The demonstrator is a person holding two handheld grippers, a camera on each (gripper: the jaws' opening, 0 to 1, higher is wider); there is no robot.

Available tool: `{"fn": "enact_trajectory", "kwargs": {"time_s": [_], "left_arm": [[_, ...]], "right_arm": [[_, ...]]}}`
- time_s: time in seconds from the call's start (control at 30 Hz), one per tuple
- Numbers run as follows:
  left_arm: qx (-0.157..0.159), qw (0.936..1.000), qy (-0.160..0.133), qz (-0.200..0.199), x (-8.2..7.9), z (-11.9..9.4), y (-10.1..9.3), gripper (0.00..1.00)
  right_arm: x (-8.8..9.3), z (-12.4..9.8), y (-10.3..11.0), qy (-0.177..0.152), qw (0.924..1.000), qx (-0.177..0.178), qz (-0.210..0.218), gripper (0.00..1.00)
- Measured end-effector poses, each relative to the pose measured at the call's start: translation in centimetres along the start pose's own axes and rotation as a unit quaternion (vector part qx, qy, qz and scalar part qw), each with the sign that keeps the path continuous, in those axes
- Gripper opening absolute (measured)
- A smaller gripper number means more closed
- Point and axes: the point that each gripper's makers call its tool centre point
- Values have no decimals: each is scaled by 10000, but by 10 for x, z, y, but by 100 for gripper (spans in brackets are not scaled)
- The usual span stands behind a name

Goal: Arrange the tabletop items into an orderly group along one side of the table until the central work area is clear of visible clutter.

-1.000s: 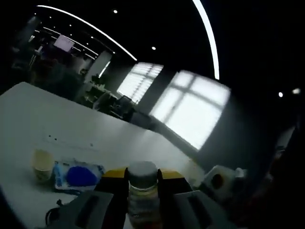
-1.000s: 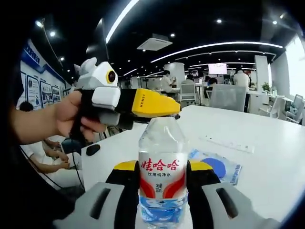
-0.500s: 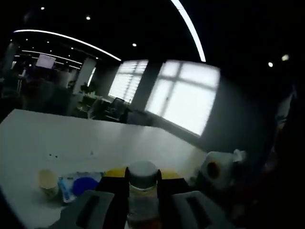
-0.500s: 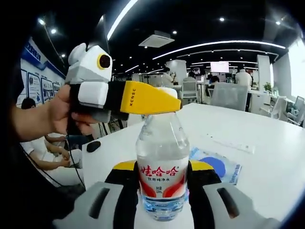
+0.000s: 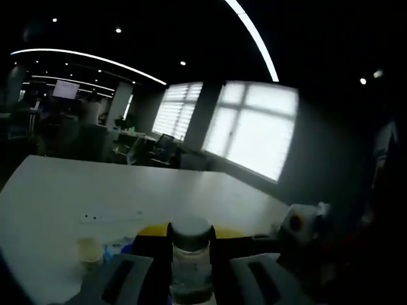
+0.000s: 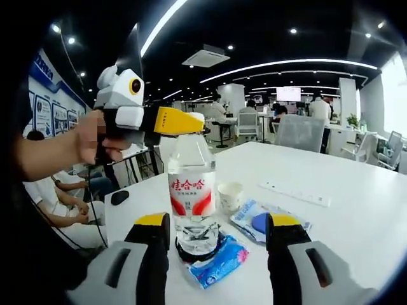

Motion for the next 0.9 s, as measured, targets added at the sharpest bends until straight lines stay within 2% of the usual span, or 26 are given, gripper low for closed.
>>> {"fn": "enact_trajectory", "kwargs": {"time_s": [0.13,0.33,0.53,0.7,0.8,0.9], "left_arm": [[-251,9996,-107,48,-14,-14,22,18],[-539,9982,-221,122,-30,-33,47,18],[-920,9951,-289,214,-45,-53,87,18],[-1157,9926,-311,211,-50,-61,115,18],[-1288,9909,-289,247,-53,-62,133,18],[-1322,9904,-242,310,-52,-58,139,18]], "right_arm": [[4,-9,-11,87,9998,79,153,69],[13,-22,-25,264,9994,208,78,77],[24,-33,-37,397,9986,328,138,85],[35,-39,-41,559,9977,377,107,95],[37,-42,-43,570,9975,419,92,97],[41,-46,-47,649,9965,509,123,98]]}}
Point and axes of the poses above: the point that each gripper's makers call its tool centre point, and the gripper's own axes: z roughly forward along the fingers, y roughly to its left, x roughly out of its underside, and after that the axes turned 15 degrees about -z, right-handed
